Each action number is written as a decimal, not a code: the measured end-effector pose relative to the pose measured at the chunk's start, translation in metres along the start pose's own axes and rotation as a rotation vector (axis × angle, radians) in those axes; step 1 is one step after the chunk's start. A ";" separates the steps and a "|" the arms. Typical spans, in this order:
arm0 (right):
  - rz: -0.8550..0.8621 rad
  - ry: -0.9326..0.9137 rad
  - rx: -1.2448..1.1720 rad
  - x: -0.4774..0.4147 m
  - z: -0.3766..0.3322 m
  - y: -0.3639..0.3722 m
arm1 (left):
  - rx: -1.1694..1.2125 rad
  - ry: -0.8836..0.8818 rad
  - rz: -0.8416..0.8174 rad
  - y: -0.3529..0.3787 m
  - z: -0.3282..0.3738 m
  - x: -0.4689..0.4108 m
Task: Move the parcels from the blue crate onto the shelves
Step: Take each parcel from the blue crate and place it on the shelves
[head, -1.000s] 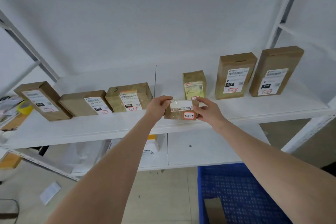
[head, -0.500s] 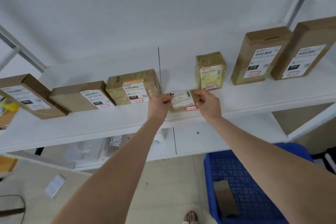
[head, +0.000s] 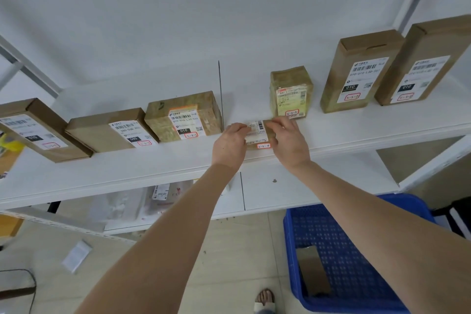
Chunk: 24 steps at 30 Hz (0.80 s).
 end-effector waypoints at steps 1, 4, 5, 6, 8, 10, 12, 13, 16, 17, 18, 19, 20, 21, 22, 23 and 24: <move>0.008 -0.057 0.025 0.001 -0.005 0.000 | -0.020 0.010 -0.013 0.002 0.002 0.000; -0.035 -0.144 0.098 0.008 -0.011 0.005 | -0.112 0.004 -0.073 0.009 0.003 0.003; -0.057 -0.152 0.115 0.010 -0.012 0.005 | -0.129 0.002 -0.074 0.010 0.001 0.003; -0.077 -0.147 0.130 0.010 -0.012 0.006 | -0.142 0.003 -0.072 0.011 0.001 0.003; -0.127 -0.118 0.162 0.007 -0.009 0.008 | -0.176 0.008 -0.064 0.008 0.000 -0.001; -0.154 -0.102 0.200 0.002 -0.008 0.010 | -0.220 0.021 -0.063 0.008 0.000 -0.008; -0.156 -0.092 0.244 -0.004 -0.009 0.011 | -0.261 0.049 -0.049 0.007 0.003 -0.013; -0.153 -0.086 0.265 -0.007 -0.010 0.011 | -0.286 0.068 -0.025 0.006 0.005 -0.015; -0.144 -0.079 0.305 -0.012 -0.014 0.011 | -0.350 0.121 -0.006 0.006 0.010 -0.016; -0.139 -0.081 0.309 -0.013 -0.015 0.011 | -0.365 0.141 0.004 0.007 0.009 -0.017; -0.128 -0.086 0.307 -0.014 -0.017 0.010 | -0.359 0.145 -0.005 0.011 0.007 -0.018; -0.112 -0.091 0.301 -0.015 -0.018 0.010 | -0.355 0.151 -0.008 0.012 0.006 -0.018; -0.098 -0.094 0.291 -0.015 -0.019 0.010 | -0.349 0.157 -0.009 0.012 0.006 -0.019; -0.088 -0.095 0.283 -0.016 -0.019 0.009 | -0.346 0.159 -0.008 0.013 0.005 -0.020; -0.086 -0.093 0.281 -0.017 -0.020 0.010 | -0.348 0.159 -0.002 0.014 0.005 -0.021; -0.090 -0.090 0.288 -0.019 -0.021 0.010 | -0.342 0.161 0.004 0.014 0.004 -0.023; -0.101 -0.081 0.299 -0.020 -0.022 0.011 | -0.332 0.166 0.011 0.015 0.002 -0.024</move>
Point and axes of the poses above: each hand's wrist, its own x-axis away from the middle knuckle, its own y-axis out of the palm, z = x × y, the point moved 9 cm from there along -x, towards the middle knuckle, and after that the axes turned 6 degrees about y, right-handed, at the moved point
